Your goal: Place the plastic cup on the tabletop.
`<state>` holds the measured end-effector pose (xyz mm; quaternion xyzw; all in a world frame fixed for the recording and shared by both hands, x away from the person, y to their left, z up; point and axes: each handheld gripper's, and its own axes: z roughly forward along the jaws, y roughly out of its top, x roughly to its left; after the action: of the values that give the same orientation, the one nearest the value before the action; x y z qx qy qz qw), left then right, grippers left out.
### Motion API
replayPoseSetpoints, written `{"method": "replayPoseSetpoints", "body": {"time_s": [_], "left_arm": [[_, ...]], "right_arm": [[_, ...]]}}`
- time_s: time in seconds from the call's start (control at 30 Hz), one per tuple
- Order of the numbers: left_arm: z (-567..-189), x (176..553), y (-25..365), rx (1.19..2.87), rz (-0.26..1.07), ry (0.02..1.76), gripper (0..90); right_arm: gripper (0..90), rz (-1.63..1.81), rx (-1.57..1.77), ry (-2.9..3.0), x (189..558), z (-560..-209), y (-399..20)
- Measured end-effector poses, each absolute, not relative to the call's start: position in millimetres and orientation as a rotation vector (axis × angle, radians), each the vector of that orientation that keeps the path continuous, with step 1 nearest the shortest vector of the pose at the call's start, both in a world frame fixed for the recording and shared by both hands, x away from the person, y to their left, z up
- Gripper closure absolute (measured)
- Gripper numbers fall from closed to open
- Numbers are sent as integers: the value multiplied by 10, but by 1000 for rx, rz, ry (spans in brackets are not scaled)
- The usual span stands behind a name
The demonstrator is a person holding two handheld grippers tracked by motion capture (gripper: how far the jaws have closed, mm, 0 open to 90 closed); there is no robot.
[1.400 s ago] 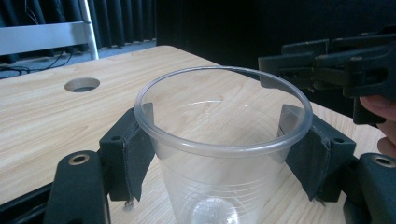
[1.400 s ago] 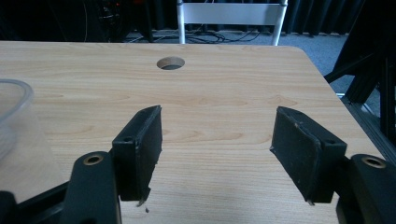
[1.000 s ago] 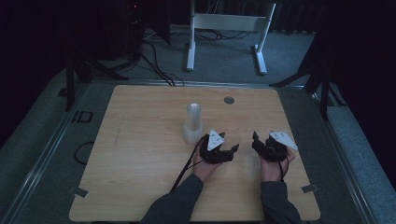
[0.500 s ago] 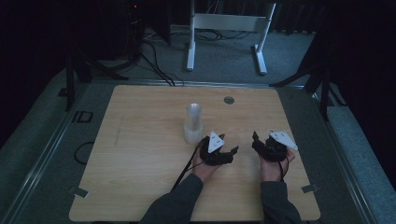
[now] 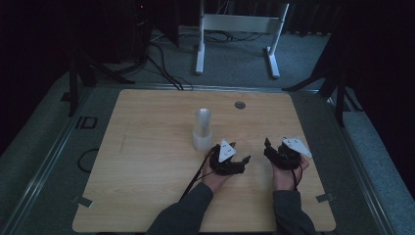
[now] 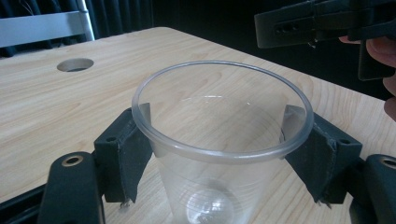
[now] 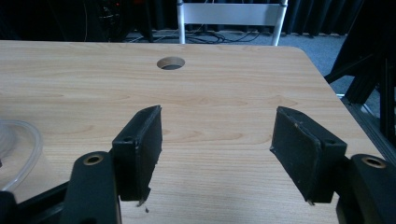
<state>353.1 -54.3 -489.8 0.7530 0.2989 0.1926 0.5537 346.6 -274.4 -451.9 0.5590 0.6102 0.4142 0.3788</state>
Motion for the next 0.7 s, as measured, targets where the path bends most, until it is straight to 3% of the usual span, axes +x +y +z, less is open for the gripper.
{"method": "replayPoseSetpoints", "body": {"time_s": [0.3,0.7], "left_arm": [[-4914,3545,-533,1803,411,740,147],[-4931,3523,-456,1811,388,760,121]], "right_arm": [[332,1054,1427,1561,3466,-4520,-2746],[330,1050,1427,1561,3463,-4523,-2747]]}}
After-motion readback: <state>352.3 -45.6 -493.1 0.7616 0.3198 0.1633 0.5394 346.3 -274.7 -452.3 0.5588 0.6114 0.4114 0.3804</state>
